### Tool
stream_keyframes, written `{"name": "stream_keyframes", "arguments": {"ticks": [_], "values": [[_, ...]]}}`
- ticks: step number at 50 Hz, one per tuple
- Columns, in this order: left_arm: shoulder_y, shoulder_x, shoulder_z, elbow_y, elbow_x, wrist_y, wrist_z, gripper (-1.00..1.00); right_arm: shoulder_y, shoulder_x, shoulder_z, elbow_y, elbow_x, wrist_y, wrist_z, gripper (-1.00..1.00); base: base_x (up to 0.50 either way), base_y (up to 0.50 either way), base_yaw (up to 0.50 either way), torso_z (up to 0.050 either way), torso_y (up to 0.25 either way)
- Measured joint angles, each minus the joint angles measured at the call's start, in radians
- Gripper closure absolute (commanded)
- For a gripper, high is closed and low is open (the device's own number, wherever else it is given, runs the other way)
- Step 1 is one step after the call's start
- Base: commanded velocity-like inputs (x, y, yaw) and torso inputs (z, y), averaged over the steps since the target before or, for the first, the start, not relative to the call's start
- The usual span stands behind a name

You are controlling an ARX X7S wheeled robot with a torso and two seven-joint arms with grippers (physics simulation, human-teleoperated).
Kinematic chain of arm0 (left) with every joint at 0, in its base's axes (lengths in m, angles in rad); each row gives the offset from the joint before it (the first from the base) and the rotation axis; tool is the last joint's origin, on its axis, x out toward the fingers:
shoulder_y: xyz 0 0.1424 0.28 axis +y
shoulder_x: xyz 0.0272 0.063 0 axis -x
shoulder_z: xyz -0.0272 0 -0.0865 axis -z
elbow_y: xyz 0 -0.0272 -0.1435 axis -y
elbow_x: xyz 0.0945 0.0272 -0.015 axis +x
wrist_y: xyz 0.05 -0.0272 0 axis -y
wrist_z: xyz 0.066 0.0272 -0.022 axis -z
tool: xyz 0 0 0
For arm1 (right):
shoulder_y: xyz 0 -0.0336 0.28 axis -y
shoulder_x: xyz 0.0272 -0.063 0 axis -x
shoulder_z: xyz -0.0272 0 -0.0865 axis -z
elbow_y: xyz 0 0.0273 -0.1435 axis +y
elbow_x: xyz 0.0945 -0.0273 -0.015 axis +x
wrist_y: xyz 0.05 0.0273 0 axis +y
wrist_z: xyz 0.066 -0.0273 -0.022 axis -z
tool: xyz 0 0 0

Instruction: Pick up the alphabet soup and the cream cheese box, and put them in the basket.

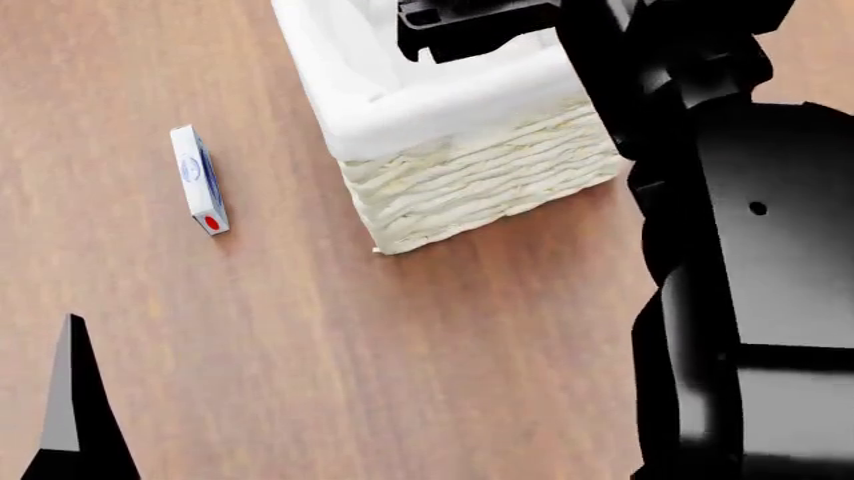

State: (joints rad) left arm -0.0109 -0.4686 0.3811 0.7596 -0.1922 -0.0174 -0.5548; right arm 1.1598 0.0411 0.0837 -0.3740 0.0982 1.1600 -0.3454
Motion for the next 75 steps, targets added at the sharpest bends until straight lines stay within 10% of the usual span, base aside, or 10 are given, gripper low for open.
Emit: {"name": "stream_keyframes", "arguments": {"ticks": [44,45,75], "values": [[-0.017,0.006,0.010,-0.032,-0.017,0.019,0.003,-1.00,0.149,0.089,-0.250,0.406,-0.003,-0.045,0.011,1.00,0.00,0.00,0.00,0.000,0.001],[-0.017,0.006,0.010,-0.033,-0.017,0.020,0.003,-1.00,0.149,0.090,-0.252,0.410,-0.003,-0.047,0.012,-1.00,0.00,0.00,0.00,0.000,0.000],[-0.012,0.002,0.013,-0.031,-0.015,0.024,-0.004,-1.00,0.139,0.105,-0.279,0.389,-0.001,-0.166,0.019,-1.00,0.00,0.00,0.00,0.000,0.000]]}}
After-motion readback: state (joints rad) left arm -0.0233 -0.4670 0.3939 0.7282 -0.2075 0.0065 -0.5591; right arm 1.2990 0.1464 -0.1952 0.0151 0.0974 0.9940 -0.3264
